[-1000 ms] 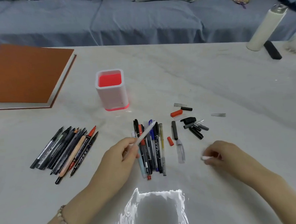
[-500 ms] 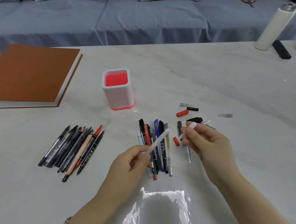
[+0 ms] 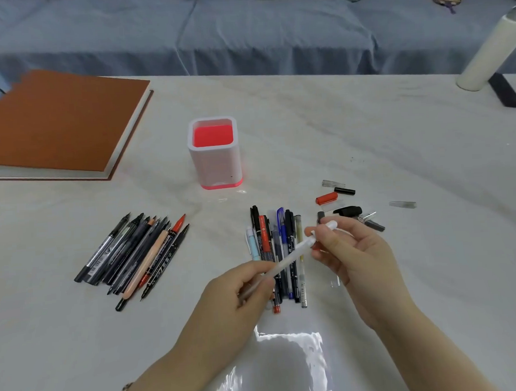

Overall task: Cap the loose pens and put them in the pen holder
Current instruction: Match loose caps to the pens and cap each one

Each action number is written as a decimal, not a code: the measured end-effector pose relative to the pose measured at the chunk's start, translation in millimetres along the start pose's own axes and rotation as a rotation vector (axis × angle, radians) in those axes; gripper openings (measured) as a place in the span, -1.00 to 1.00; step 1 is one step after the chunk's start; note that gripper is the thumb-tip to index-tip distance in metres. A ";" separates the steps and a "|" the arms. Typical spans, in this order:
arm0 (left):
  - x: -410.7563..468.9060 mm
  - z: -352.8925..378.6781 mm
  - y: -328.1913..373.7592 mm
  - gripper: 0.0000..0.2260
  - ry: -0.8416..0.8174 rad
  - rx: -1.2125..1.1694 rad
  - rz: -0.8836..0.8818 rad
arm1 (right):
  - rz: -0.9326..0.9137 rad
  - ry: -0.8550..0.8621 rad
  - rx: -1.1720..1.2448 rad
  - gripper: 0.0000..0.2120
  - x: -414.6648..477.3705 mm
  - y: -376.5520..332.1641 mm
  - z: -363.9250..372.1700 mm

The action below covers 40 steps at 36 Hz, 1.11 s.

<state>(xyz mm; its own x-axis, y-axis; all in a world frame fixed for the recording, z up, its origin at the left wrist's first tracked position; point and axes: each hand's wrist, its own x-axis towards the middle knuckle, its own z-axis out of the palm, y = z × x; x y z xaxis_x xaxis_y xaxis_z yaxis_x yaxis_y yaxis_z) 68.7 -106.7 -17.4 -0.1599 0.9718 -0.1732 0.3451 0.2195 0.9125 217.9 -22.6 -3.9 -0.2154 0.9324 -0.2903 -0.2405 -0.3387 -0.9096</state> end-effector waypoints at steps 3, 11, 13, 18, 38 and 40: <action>-0.5 -0.4 -0.6 -0.83 0.007 -0.002 0.012 | -0.028 0.002 -0.037 -0.83 -1.4 -1.2 -1.4; -2.9 -1.9 4.8 -0.76 0.017 0.062 0.086 | -0.045 -0.020 -0.121 -0.84 -10.6 3.4 1.9; -3.0 -2.4 5.4 -0.79 0.014 0.105 0.123 | -0.039 -0.009 -0.113 -0.87 -11.9 5.0 1.7; -4.1 0.0 6.7 -0.81 -0.002 0.161 0.162 | -0.038 -0.011 -0.104 -0.88 -14.6 8.2 3.6; 3.5 -39.6 -25.5 -0.78 0.174 0.408 0.020 | -0.169 0.015 -0.536 -0.70 22.5 19.7 16.4; 3.3 -51.9 -40.9 -0.71 0.275 0.577 0.029 | -0.190 0.032 -0.670 -0.75 34.6 22.0 12.7</action>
<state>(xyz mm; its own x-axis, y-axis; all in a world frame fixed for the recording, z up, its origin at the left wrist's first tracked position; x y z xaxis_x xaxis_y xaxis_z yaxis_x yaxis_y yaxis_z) 6.1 -116.9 -36.0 -0.3485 0.9371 0.0197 0.7831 0.2795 0.5555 193.1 0.6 -30.2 -0.1967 0.9746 -0.1072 0.3667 -0.0282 -0.9299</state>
